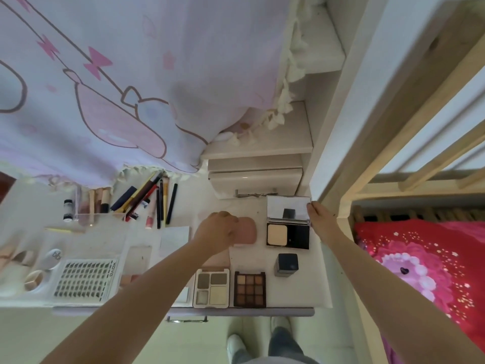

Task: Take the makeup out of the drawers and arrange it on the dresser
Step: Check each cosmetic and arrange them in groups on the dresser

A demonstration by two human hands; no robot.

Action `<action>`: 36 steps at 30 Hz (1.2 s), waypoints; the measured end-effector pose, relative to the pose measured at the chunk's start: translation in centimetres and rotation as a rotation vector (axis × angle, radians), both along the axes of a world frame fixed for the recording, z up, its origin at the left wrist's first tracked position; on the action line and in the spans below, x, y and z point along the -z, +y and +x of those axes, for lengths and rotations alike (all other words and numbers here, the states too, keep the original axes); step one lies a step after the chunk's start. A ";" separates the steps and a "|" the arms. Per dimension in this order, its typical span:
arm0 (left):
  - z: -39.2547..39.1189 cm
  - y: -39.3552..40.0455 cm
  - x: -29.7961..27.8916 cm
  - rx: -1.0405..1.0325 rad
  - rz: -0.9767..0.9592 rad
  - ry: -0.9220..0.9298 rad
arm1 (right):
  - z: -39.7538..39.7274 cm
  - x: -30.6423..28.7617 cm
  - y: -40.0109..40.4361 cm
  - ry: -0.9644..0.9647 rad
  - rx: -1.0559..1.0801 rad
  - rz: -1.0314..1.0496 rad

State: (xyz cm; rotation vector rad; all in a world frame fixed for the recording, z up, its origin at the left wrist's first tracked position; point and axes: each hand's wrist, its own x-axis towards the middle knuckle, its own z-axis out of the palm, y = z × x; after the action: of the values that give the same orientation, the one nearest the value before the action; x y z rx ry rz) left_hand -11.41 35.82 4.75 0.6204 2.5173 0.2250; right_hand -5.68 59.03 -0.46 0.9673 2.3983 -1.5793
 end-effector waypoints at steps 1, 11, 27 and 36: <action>0.1 -0.5 0.4 0.009 -0.025 0.011 | -0.2 0.3 -0.1 -0.011 -0.004 0.014; 0.0 -2.1 2.2 -0.066 -0.022 -0.016 | -0.3 2.1 -0.1 -0.119 -0.063 0.197; 1.8 -4.6 2.1 -0.175 0.112 0.075 | -7.0 -0.1 -9.0 -0.029 -1.473 0.739; 2.5 -7.2 2.6 -0.285 0.130 0.038 | -7.6 0.9 -9.9 0.009 -1.590 0.833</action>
State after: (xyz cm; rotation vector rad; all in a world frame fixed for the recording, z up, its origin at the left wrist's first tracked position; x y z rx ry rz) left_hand -8.93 28.66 2.17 0.3134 2.6381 0.4867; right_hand -13.29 49.15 -1.35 -0.8873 2.4241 -0.0006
